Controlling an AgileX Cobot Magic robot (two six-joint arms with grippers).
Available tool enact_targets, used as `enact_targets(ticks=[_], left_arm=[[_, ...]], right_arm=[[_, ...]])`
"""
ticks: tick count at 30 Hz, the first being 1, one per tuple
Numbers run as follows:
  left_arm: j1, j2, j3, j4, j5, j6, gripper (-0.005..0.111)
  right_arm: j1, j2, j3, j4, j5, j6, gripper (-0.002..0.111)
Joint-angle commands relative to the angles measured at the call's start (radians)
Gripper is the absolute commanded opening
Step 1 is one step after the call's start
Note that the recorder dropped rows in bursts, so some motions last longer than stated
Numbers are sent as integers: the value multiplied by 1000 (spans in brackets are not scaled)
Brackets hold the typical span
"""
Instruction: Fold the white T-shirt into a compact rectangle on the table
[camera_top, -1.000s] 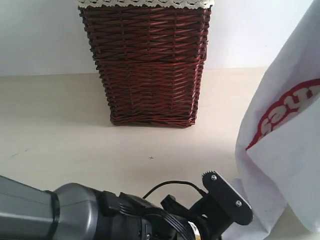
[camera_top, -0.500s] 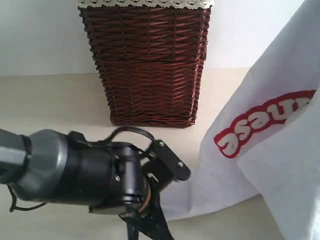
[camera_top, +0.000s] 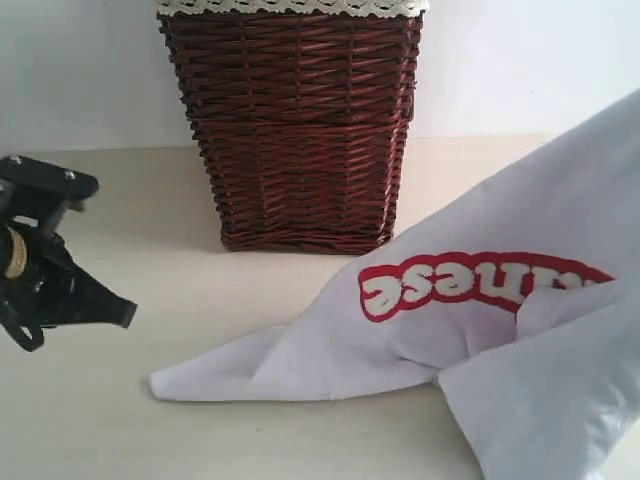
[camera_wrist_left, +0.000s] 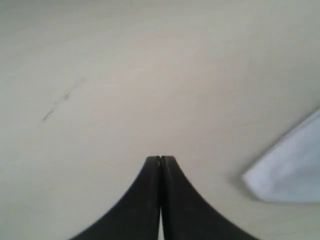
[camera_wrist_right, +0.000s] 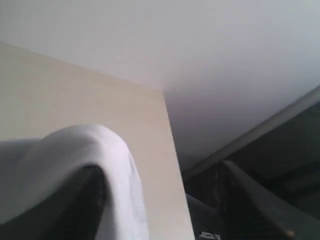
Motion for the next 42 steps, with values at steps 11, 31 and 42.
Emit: enact_targets(ticks=[11, 31, 42], left_arm=[[-334, -162, 57, -368, -168, 305, 36], [-515, 36, -4, -356, -198, 259, 36], [-488, -107, 77, -356, -219, 241, 36]], right_arm=[[-5, 223, -1, 565, 99, -328, 88], [113, 356, 342, 890, -96, -627, 88], [135, 688, 400, 619, -298, -238, 86]])
